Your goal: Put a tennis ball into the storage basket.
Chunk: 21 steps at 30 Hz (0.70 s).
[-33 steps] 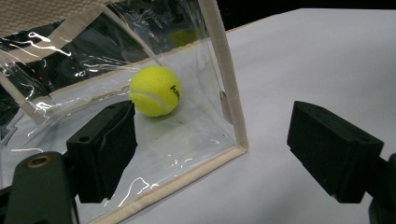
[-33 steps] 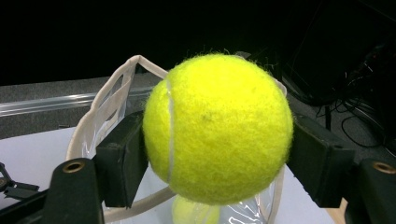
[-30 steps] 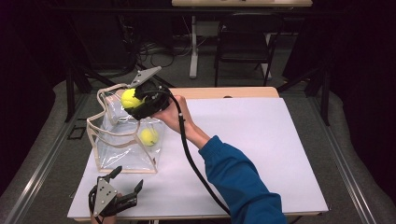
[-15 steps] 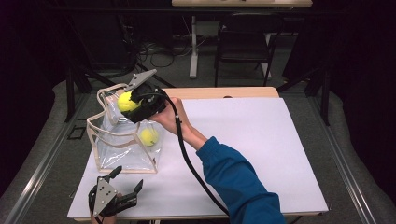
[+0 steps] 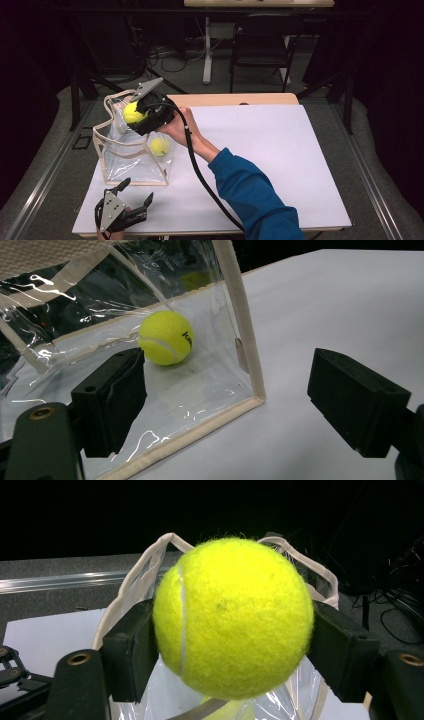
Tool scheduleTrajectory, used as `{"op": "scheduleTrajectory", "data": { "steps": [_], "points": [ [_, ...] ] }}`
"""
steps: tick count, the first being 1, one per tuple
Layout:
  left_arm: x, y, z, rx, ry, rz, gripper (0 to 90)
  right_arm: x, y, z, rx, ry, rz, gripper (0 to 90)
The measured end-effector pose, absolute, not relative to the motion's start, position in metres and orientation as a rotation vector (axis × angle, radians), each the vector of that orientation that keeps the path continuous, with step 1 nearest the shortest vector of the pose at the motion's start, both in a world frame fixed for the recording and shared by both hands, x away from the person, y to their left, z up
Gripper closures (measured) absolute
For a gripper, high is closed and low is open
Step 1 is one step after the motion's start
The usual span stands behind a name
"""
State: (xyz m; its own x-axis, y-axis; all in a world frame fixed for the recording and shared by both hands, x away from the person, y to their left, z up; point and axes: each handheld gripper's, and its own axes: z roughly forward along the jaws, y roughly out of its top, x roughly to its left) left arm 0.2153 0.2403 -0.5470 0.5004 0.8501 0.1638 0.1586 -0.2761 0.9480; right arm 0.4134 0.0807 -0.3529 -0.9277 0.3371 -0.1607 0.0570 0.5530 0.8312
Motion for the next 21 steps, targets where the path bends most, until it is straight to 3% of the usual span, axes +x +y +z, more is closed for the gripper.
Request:
{"op": "scheduleTrajectory", "data": {
  "steps": [21],
  "points": [
    [0.215,0.241,-0.547,1.739,0.856,0.864,16.0,0.413,0.092,-0.361,0.315,2.529,1.286,26.3]
  ]
}}
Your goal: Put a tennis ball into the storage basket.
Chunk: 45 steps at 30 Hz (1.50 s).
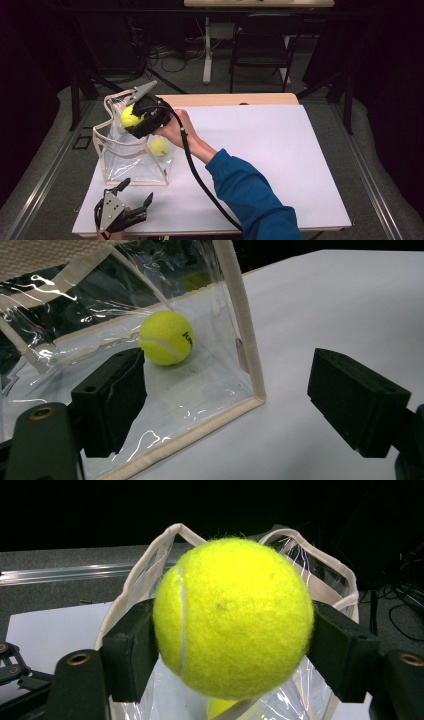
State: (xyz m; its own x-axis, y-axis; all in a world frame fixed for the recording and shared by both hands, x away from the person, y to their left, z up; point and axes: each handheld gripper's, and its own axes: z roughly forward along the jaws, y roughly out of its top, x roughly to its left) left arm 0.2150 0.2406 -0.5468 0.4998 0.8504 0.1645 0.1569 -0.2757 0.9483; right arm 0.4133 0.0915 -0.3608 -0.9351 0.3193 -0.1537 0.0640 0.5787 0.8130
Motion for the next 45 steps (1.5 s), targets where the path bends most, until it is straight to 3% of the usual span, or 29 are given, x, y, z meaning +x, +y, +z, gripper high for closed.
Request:
{"op": "scheduleTrajectory", "data": {
  "steps": [23,27,35,45],
  "points": [
    [0.215,0.241,-0.547,1.739,0.857,0.860,16.0,0.415,0.098,-0.367,0.328,2.570,1.242,25.0],
    [0.215,0.241,-0.547,1.735,0.857,0.859,16.0,0.417,0.094,-0.367,0.365,2.556,1.287,14.4],
    [0.215,0.241,-0.547,1.736,0.858,0.863,16.0,0.414,0.066,-0.357,0.384,2.558,1.353,2.4],
    [0.215,0.239,-0.546,1.741,0.858,0.868,16.0,0.408,0.030,-0.357,0.395,2.576,1.354,0.0]
  ]
}}
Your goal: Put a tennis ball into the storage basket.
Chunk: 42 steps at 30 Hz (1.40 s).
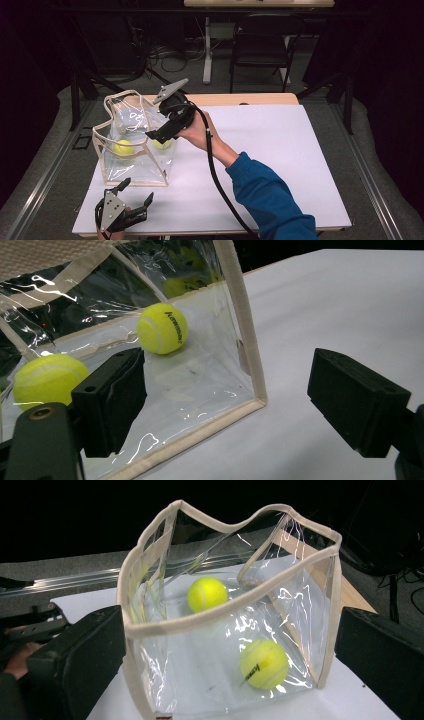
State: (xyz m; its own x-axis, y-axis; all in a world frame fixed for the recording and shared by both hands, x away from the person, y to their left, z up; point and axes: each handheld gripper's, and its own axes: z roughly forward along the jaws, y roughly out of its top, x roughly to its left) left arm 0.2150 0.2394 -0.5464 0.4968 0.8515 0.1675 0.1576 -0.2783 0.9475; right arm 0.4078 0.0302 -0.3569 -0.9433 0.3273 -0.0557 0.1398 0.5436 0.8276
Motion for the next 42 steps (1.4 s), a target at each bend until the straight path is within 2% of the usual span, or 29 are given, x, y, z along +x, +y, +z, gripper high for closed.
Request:
{"op": "scheduleTrajectory", "data": {
  "steps": [15,42],
  "points": [
    [0.214,0.239,-0.546,1.738,0.857,0.877,16.0,0.400,0.003,-0.374,0.398,2.595,1.331,0.0],
    [0.217,0.237,-0.548,1.752,0.855,0.869,16.0,0.384,-0.070,-0.412,0.501,2.616,1.196,0.0]
  ]
}}
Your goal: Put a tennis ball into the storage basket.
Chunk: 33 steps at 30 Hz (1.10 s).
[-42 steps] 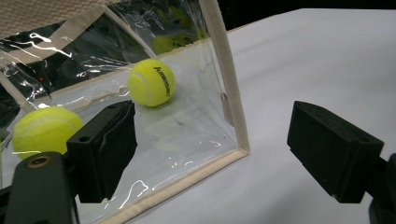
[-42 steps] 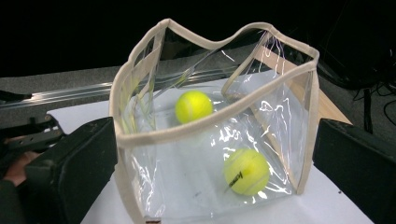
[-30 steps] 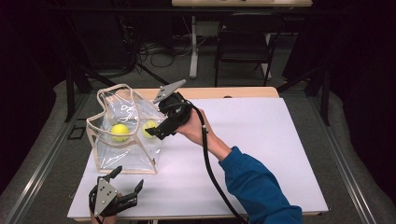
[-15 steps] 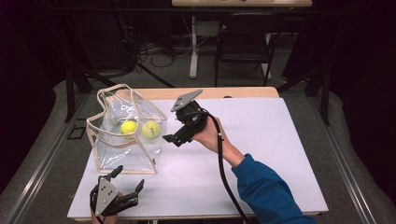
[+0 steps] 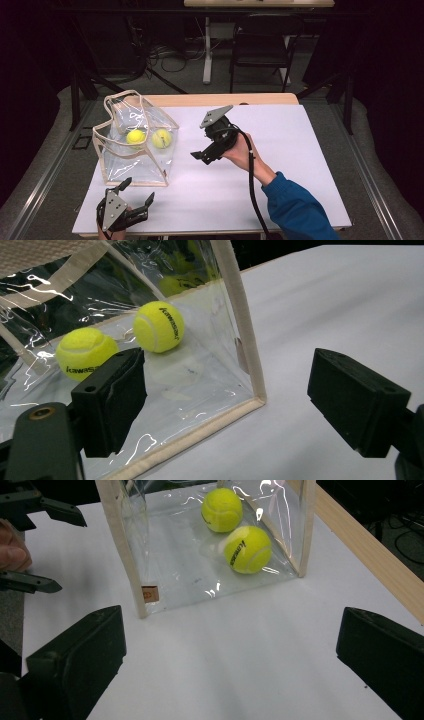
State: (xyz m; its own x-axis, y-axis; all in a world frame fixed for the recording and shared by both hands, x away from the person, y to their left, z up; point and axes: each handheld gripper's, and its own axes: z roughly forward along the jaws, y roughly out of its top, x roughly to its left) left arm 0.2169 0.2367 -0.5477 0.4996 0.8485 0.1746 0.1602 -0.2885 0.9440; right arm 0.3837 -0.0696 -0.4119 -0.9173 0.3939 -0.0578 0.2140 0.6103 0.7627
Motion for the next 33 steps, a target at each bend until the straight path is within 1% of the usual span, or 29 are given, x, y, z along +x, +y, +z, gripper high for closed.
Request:
{"op": "scheduleTrajectory", "data": {
  "steps": [33],
  "points": [
    [0.216,0.238,-0.547,1.748,0.859,0.875,16.0,0.354,-0.144,-0.463,0.596,2.587,1.132,0.0]
  ]
}}
